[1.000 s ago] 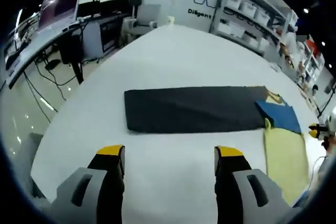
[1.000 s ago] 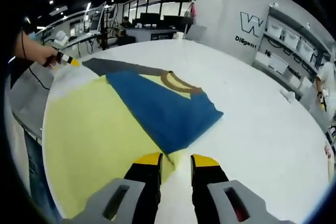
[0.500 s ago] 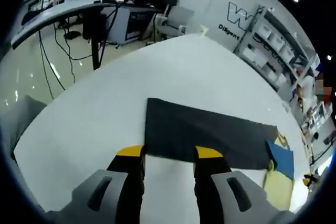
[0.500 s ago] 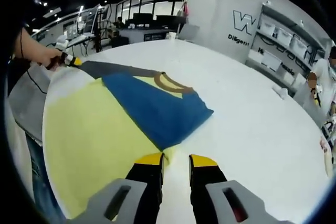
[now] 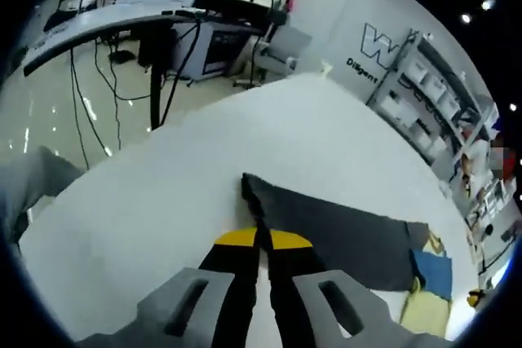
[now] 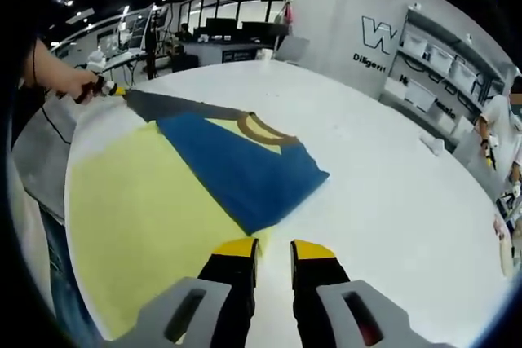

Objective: Fold the garment on the visible template until the final outline fits inside the template.

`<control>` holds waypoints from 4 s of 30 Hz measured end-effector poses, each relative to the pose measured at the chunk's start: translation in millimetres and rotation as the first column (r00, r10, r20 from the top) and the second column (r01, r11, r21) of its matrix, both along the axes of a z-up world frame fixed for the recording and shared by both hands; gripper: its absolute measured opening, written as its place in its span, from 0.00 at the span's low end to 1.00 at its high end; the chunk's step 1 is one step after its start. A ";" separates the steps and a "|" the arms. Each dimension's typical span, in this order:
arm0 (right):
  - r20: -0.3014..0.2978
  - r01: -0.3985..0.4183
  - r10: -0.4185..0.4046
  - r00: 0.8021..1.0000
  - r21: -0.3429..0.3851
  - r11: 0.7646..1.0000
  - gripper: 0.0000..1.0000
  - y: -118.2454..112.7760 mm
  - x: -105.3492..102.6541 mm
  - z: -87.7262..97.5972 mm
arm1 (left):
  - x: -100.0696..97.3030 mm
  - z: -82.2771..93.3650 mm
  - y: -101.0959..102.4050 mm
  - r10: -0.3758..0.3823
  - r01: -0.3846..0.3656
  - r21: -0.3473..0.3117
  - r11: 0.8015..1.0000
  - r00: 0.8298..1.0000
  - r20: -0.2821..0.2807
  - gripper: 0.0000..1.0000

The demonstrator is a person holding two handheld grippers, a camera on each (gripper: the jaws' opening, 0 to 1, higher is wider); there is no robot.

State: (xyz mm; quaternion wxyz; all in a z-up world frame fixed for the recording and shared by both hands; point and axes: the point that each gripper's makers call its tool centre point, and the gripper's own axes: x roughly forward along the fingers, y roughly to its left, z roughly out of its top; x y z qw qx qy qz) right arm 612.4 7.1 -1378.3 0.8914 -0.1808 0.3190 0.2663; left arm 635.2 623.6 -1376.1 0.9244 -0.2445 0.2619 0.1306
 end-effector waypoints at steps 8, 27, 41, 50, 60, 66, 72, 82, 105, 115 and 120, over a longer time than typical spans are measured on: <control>0.003 -0.002 0.001 1.000 0.010 1.000 0.09 1.0 -2.3 1.2 | 31.8 50.5 -7.7 -0.045 0.045 0.000 0.999 0.993 0.110 0.02; 0.015 0.026 -0.027 1.000 0.031 0.999 0.08 -9.7 -11.7 1.0 | 101.1 167.3 -147.2 -0.342 0.406 -0.051 0.913 0.825 0.450 0.02; 0.003 0.057 -0.057 0.998 0.038 0.998 0.08 -22.6 -23.5 -5.5 | 100.8 193.9 -290.4 -0.528 0.693 -0.085 0.716 0.617 0.584 0.02; -0.004 0.077 -0.077 0.997 0.037 0.996 0.08 -33.4 -29.8 -6.4 | 86.2 172.1 -392.6 -0.639 0.824 -0.095 0.559 0.501 0.584 0.01; -0.019 0.107 -0.106 0.994 0.031 0.994 0.08 -50.6 -41.2 -11.0 | 74.9 116.2 -471.8 -0.734 0.882 -0.110 0.458 0.445 0.512 0.01; -0.034 0.113 -0.112 0.993 0.020 0.993 0.08 -57.6 -48.7 -14.2 | 61.4 72.7 -504.1 -0.786 0.892 -0.113 0.437 0.440 0.435 0.01; -0.045 0.116 -0.115 0.992 0.011 0.993 0.08 -63.1 -50.9 -15.3 | 49.4 39.2 -520.7 -0.822 0.893 -0.093 0.441 0.443 0.357 0.01; -0.048 0.108 -0.107 0.993 0.008 0.994 0.08 -63.6 -47.7 -15.1 | 46.3 24.0 -538.2 -0.839 0.897 -0.107 0.429 0.439 0.323 0.02; -0.055 0.021 -0.018 0.998 0.059 0.998 0.09 -23.5 -47.7 -20.4 | -45.9 34.2 -459.3 -0.940 0.964 0.000 0.265 0.258 0.224 0.14; -0.094 -0.198 0.204 0.974 0.068 0.978 0.13 22.2 -81.2 -32.1 | -98.4 6.0 -352.7 -0.989 0.972 0.188 0.138 0.147 -0.034 0.26; -0.119 -0.297 0.300 0.947 0.043 0.954 0.12 36.1 -106.5 -39.3 | -133.8 -5.5 -325.9 -0.986 0.972 0.234 -0.024 0.015 -0.166 0.25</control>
